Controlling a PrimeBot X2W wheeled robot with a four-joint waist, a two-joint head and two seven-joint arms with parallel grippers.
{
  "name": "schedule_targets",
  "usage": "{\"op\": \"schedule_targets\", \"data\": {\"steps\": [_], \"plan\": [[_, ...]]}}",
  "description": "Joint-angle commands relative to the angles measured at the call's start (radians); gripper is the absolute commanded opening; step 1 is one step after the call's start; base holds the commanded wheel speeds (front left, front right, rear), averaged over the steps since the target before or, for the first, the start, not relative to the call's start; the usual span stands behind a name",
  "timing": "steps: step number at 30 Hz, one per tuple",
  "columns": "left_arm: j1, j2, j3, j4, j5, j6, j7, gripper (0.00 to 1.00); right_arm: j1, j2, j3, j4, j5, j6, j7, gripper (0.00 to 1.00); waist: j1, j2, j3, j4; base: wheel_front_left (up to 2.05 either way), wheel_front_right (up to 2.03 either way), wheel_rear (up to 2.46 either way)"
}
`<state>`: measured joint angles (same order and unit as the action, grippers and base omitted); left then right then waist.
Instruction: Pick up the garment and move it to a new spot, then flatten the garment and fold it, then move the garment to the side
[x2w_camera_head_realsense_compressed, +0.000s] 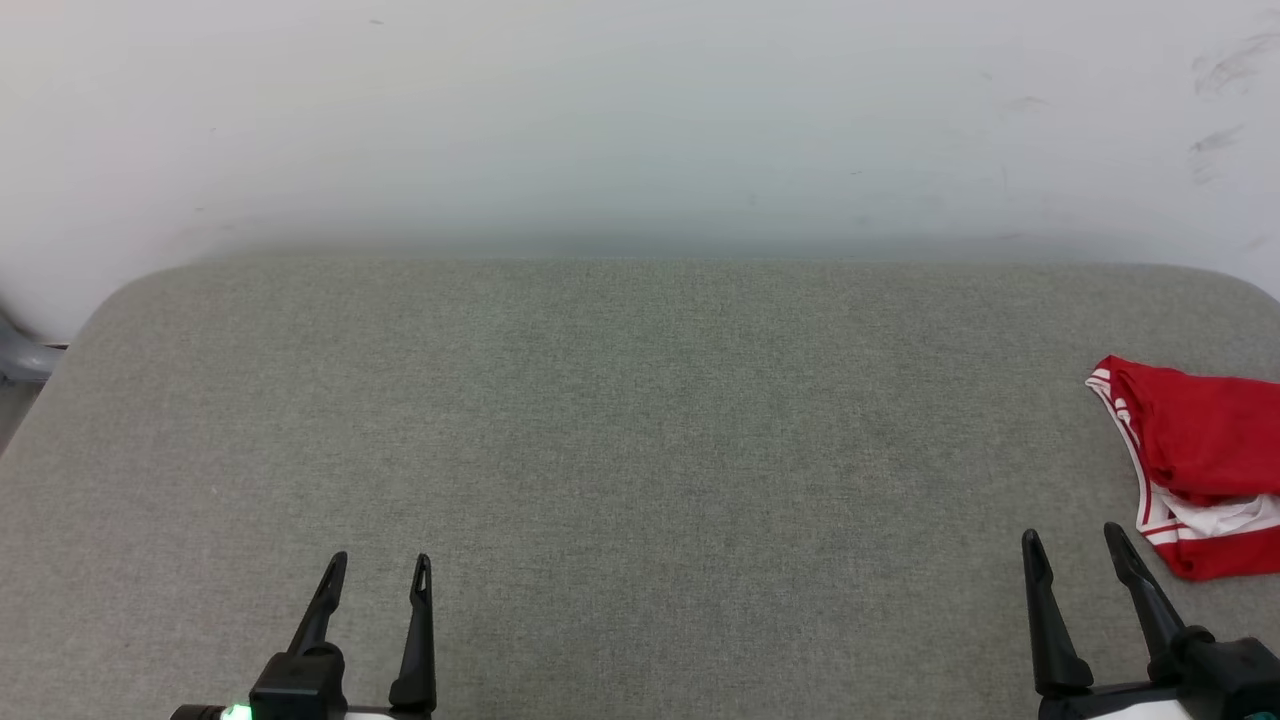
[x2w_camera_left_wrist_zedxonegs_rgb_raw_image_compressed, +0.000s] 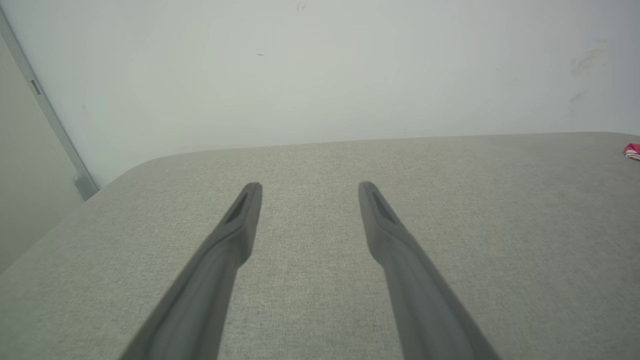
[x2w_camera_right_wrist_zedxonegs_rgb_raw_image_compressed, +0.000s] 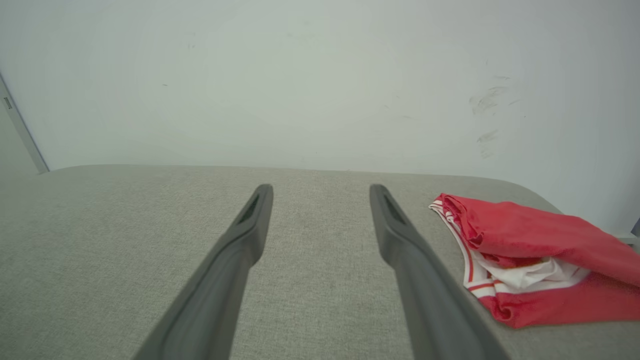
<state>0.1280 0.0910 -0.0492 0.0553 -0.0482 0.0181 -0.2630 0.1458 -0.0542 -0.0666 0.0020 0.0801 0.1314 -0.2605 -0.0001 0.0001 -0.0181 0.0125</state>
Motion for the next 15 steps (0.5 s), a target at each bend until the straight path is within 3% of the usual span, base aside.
{"op": "schedule_targets", "data": {"steps": [1,7,8,12,15], "plan": [[0.012,-0.001,0.005,0.001,-0.002,-0.001,-0.002,1.0,0.015,0.006,-0.002,-0.007,0.003,-0.002,-0.004,1.0,0.0001,-0.0001,-0.002,0.0,0.0,0.0,0.0],[0.019,-0.001,0.013,0.007,-0.002,-0.01,-0.002,1.0,0.022,0.006,0.001,-0.012,0.009,-0.002,-0.005,1.0,0.0001,-0.0001,-0.003,-0.002,0.0,0.0,0.0],[0.011,-0.003,0.013,0.007,-0.001,-0.01,0.0,0.0,0.01,0.001,0.0,-0.006,0.007,0.0,0.0,0.0,0.0001,-0.0001,-0.004,-0.002,0.0,0.0,0.0],[0.017,-0.008,0.012,0.045,-0.001,-0.01,0.004,0.0,0.014,0.001,0.003,0.031,0.006,0.0,0.003,0.0,0.0001,-0.0001,-0.004,-0.002,0.0,0.0,0.0],[0.006,-0.01,0.02,0.057,-0.058,-0.015,0.02,0.0,0.008,-0.001,0.007,0.036,0.066,0.0,0.012,0.0,0.0001,-0.0001,-0.003,-0.002,0.0,0.0,0.0]]}}
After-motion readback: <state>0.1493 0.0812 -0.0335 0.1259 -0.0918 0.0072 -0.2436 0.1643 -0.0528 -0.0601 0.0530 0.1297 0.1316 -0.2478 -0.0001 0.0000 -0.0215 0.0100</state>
